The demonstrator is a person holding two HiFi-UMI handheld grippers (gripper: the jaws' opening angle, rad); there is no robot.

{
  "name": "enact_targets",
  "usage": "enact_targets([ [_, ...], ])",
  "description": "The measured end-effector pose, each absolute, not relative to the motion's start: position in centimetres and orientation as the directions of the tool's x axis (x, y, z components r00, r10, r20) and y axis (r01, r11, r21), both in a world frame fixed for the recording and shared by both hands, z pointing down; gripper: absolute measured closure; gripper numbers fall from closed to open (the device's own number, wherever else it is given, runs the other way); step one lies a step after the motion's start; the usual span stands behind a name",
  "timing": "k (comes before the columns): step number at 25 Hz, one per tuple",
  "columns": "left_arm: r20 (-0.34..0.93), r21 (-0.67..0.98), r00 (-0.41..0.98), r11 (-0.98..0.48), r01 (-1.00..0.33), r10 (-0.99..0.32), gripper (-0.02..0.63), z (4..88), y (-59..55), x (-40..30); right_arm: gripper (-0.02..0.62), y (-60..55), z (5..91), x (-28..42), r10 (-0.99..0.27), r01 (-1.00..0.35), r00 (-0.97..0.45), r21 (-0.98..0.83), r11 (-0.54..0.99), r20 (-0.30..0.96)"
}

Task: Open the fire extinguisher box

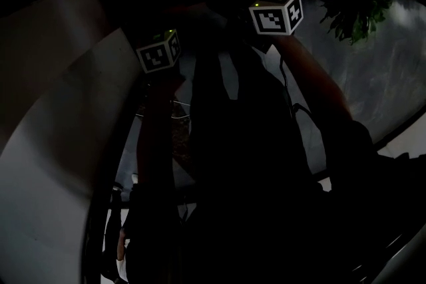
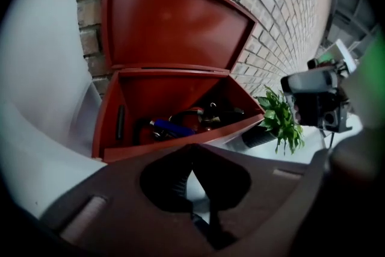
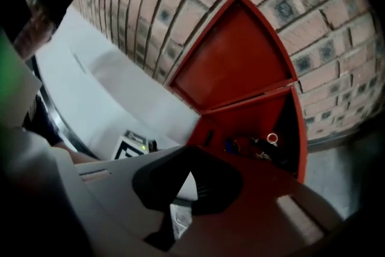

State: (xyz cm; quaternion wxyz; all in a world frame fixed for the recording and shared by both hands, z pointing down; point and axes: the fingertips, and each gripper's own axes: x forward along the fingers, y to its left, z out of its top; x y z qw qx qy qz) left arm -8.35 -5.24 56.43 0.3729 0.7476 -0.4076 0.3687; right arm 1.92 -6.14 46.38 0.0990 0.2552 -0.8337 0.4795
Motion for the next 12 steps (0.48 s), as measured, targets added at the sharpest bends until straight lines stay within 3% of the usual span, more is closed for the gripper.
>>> enact_targets([
  [8,0.854,0.257,0.394,-0.383,-0.887,-0.339,0.604,55.6,-7.2,-8.3,0.597,-6.8,45.5,3.4,-0.403,-0.478,-0.854,-0.804,0.354,0.33],
  [12,0.861,0.235,0.383,-0.406,-0.883,-0.334,0.604,56.7,-5.6,-6.8,0.597,-5.5,47.1,5.7,-0.391,-0.531,-0.832,-0.769,0.356,0.394],
])
